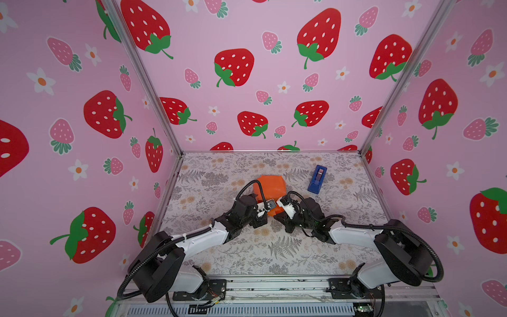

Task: Wrap a gift box in wrapping paper
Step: Fifth fold the wrapping paper around the gift box.

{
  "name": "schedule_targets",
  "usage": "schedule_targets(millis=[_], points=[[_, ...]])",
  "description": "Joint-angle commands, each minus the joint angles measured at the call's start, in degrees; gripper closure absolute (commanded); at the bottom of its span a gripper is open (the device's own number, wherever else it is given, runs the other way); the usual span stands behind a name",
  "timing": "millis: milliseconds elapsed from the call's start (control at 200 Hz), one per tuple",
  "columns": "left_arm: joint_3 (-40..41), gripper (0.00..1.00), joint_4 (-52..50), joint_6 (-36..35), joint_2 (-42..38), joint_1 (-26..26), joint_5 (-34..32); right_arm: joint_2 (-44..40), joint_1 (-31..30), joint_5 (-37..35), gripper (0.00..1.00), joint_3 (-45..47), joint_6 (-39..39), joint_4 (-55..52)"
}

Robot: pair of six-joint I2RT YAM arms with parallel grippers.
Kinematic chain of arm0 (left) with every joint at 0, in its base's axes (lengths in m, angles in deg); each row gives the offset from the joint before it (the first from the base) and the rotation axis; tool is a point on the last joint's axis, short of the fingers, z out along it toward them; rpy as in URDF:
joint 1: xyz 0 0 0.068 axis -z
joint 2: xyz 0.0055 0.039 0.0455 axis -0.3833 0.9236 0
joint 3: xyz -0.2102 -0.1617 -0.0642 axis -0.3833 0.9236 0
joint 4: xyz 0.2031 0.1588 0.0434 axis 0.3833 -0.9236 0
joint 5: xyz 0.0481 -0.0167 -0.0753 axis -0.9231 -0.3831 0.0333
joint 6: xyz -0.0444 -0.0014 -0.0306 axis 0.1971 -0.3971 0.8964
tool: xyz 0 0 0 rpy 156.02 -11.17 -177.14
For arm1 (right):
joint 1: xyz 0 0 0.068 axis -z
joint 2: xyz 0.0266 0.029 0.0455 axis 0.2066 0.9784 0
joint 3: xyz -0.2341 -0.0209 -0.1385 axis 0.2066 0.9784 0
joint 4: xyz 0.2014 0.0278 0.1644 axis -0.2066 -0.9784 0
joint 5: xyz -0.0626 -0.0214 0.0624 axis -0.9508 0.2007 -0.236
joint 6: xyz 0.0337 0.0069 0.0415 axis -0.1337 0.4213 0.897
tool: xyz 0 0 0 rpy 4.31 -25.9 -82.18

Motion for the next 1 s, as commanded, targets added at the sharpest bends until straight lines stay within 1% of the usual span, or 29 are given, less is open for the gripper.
schedule_targets(millis=[0, 145, 290, 470, 730, 780, 845, 915, 980, 995], points=[[-1.4, 0.01, 0.8, -4.2, -1.9, -1.6, 7.2, -1.8, 0.2, 1.6, 1.00, 0.6, 0.3, 0.2], [-5.5, 0.01, -7.8, -8.5, 0.0, -2.2, 16.0, -2.5, 0.3, 1.5, 1.00, 0.7, 0.7, 0.1], [-7.5, 0.01, -10.4, -11.5, 2.6, -2.2, 18.4, -2.9, 0.7, 1.7, 1.00, 0.5, 1.1, 0.1], [-8.1, 0.01, -7.2, -13.0, 5.0, -2.2, 17.4, -3.0, 0.9, 2.4, 1.00, 0.3, 1.3, -0.1], [-9.7, 0.01, -8.3, -15.0, 7.6, -2.1, 19.0, -2.8, 1.2, 2.7, 1.00, -0.4, 1.4, -0.3], [-9.5, 0.01, -7.0, -14.9, 8.1, -1.9, 17.7, -2.7, 1.2, 2.9, 1.00, -0.7, 1.6, -0.2], [-8.7, 0.01, -3.6, -14.8, 8.8, -1.1, 14.3, -2.4, 1.2, 3.3, 1.00, -0.9, 1.8, -0.3], [-8.4, 0.01, -1.7, -15.6, 9.4, -0.7, 12.7, -2.4, 1.3, 3.6, 1.00, -1.2, 2.1, -0.2], [-8.4, 0.01, -1.1, -15.8, 9.8, -0.6, 12.6, -2.3, 1.3, 3.8, 1.00, -1.5, 2.3, -0.2], [-8.3, 0.01, -0.8, -15.7, 9.9, -0.5, 11.0, -2.2, 1.3, 3.9, 1.00, -1.6, 2.4, -0.2]])
